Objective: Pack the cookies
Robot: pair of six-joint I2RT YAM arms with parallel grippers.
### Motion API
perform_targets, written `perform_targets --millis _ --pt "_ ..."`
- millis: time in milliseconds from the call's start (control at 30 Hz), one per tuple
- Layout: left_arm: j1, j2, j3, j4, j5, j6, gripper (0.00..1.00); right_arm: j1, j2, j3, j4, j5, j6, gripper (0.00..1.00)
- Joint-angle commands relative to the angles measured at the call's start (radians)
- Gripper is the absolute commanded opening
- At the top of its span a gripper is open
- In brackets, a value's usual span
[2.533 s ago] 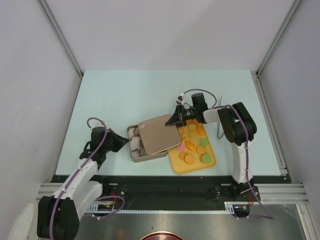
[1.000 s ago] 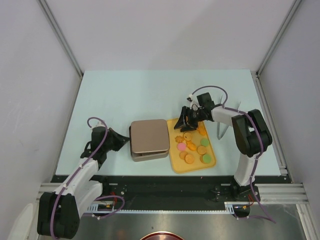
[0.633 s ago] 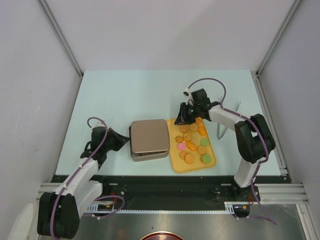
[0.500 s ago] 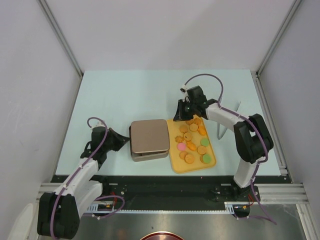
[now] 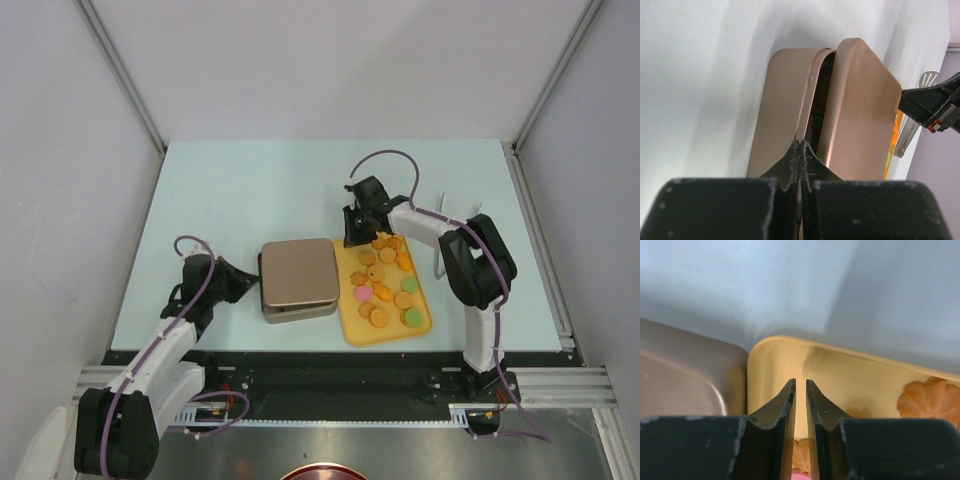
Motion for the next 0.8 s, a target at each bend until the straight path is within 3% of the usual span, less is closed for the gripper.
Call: perform_targets --millis 0,167,233,267,333,433,767 --pt "0.001 0.005 -0.045 -0.131 -0.038 0.016 0.00 0.035 0.007 0.061 -0.009 0.012 -0.043 0.18" --pt "0.001 0.006 -0.037 -0.143 -0.046 0.030 0.01 0.062 0.001 0.064 -0.003 -0.007 -0.050 0.19" --pt "0.001 0.003 -0.029 -0.156 -0.047 0.044 0.06 0.067 -0.004 0.064 -0.004 -0.005 -0.050 0.19" --pt "0.001 0.003 -0.017 -0.160 -0.047 0.051 0.15 0.067 -0.005 0.064 -0.007 -0.005 -0.049 0.20" --pt "0.001 -0.004 0.001 -0.175 -0.052 0.070 0.23 0.067 -0.004 0.066 -0.011 -0.002 -0.050 0.20" --pt "0.001 -0.021 0.020 -0.192 -0.061 0.079 0.27 0.065 -0.007 0.066 -0.020 0.005 -0.052 0.20" --pt "0.001 -0.063 0.043 -0.254 -0.106 0.079 0.28 0.065 -0.005 0.067 -0.021 0.010 -0.055 0.20"
